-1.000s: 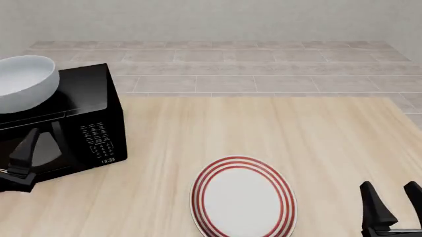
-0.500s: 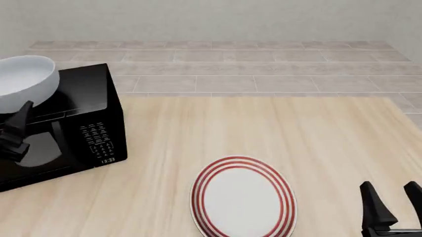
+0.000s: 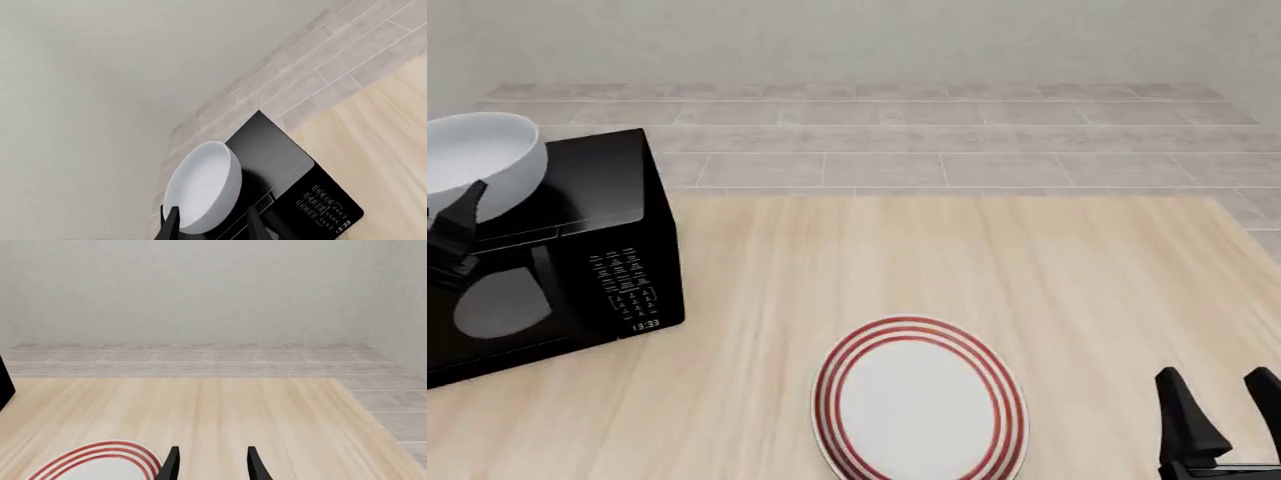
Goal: Pick up the white bowl and put it on the plate.
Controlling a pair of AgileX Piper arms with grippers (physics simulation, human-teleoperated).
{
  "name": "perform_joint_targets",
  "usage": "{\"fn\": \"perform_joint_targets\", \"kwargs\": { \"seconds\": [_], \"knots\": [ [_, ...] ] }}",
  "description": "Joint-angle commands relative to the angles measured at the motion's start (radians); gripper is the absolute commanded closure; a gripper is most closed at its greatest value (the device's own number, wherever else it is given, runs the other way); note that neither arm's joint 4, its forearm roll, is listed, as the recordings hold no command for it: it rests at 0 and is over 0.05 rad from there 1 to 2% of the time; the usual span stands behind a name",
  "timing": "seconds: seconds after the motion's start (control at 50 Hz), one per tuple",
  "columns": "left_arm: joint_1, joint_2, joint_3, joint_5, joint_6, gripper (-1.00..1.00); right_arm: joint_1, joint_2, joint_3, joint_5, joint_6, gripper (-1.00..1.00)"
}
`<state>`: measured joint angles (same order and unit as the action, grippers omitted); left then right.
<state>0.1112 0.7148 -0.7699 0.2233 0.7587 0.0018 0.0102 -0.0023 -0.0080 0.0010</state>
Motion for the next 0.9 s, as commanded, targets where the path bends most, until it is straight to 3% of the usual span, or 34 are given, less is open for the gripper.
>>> {"fn": "perform_joint_targets", "kwargs": {
  "seconds": [0.02,0.14,0.2,0.32,0.54,0.8,0.84,0.9],
  "knots": [
    [0.003,0.033,-0.002,0.016,0.046,-1.0,-0.002,0.0,0.0,0.002,-0.001,-1.0],
    [0.015,0.054,0.017,-0.004,0.08,-1.0,-0.002,0.0,0.0,0.002,-0.001,-1.0],
    [0.025,0.087,-0.021,0.017,0.048,-1.0,-0.002,0.0,0.0,0.002,-0.001,-1.0],
    [0.045,0.112,-0.019,0.0,0.06,-1.0,-0.002,-0.001,0.0,0.002,-0.001,-1.0],
    [0.073,0.155,0.007,-0.047,0.109,-1.0,-0.002,0.0,0.0,0.002,-0.001,-1.0],
    [0.084,0.216,-0.025,-0.052,0.13,-1.0,-0.002,-0.001,0.0,0.002,-0.001,-1.0],
    [0.085,0.232,-0.09,0.0,0.133,-1.0,-0.002,0.0,0.0,0.002,-0.001,-1.0],
    [0.077,0.232,-0.063,-0.013,0.141,-1.0,-0.002,0.0,0.0,0.002,-0.001,-1.0]
  ]
}}
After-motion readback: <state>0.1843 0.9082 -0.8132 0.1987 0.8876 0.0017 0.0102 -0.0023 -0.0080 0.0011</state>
